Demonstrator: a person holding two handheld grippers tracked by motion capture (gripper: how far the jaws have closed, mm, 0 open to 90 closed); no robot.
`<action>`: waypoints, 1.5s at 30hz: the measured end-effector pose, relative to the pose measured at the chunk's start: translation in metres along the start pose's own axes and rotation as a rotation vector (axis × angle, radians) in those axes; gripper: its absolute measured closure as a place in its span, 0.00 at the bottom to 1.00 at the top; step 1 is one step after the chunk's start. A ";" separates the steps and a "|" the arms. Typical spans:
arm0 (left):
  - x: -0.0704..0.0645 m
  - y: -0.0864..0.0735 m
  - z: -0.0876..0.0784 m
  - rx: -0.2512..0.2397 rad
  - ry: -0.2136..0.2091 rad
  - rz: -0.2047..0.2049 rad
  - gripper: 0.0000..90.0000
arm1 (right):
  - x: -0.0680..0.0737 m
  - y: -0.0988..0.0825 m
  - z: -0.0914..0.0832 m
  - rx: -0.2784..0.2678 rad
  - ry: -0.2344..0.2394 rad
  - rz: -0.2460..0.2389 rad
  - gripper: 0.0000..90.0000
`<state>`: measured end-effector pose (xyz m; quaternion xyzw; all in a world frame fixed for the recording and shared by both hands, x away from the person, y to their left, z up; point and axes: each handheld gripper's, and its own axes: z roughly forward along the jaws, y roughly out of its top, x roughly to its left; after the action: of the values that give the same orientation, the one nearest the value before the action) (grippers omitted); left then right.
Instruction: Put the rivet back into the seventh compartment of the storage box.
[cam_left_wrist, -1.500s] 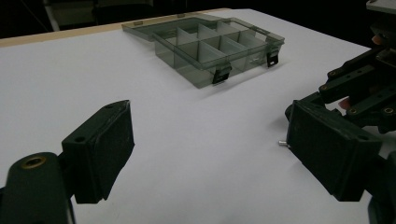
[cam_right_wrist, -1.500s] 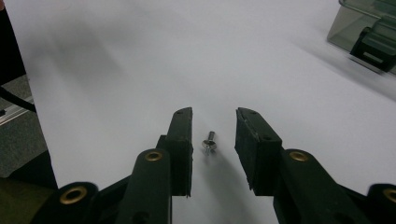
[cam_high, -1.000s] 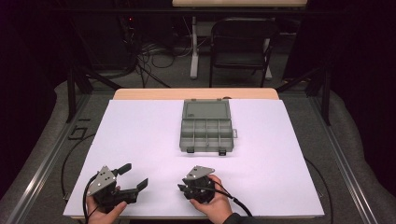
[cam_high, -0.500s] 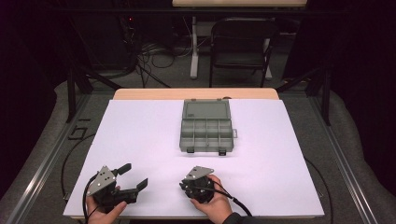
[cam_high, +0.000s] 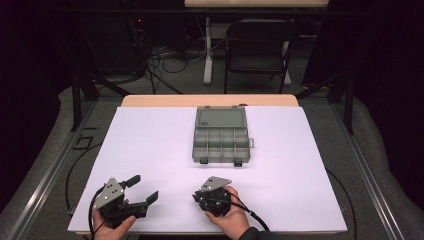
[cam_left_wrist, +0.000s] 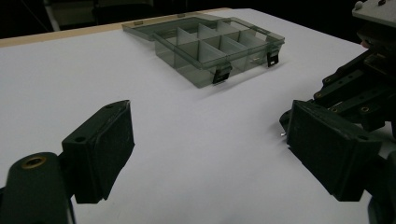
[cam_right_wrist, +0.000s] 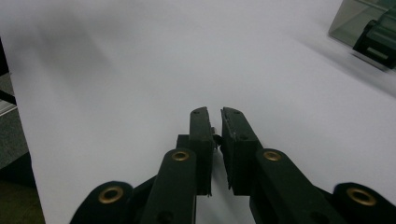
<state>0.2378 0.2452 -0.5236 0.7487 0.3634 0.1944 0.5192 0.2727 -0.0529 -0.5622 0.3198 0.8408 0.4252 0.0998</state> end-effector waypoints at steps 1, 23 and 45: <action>0.000 0.000 0.000 -0.003 0.002 -0.001 0.17 | -0.001 0.001 -0.001 -0.001 0.000 0.006 0.93; 0.003 -0.002 0.000 0.005 0.012 -0.016 0.17 | -0.023 0.016 -0.027 -0.077 -0.019 0.045 0.93; 0.001 0.001 0.008 0.012 -0.005 0.001 0.17 | -0.077 0.041 -0.062 -0.110 -0.159 0.076 0.93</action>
<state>0.2435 0.2407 -0.5258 0.7526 0.3630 0.1908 0.5152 0.3235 -0.1233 -0.4999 0.3782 0.7929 0.4475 0.1673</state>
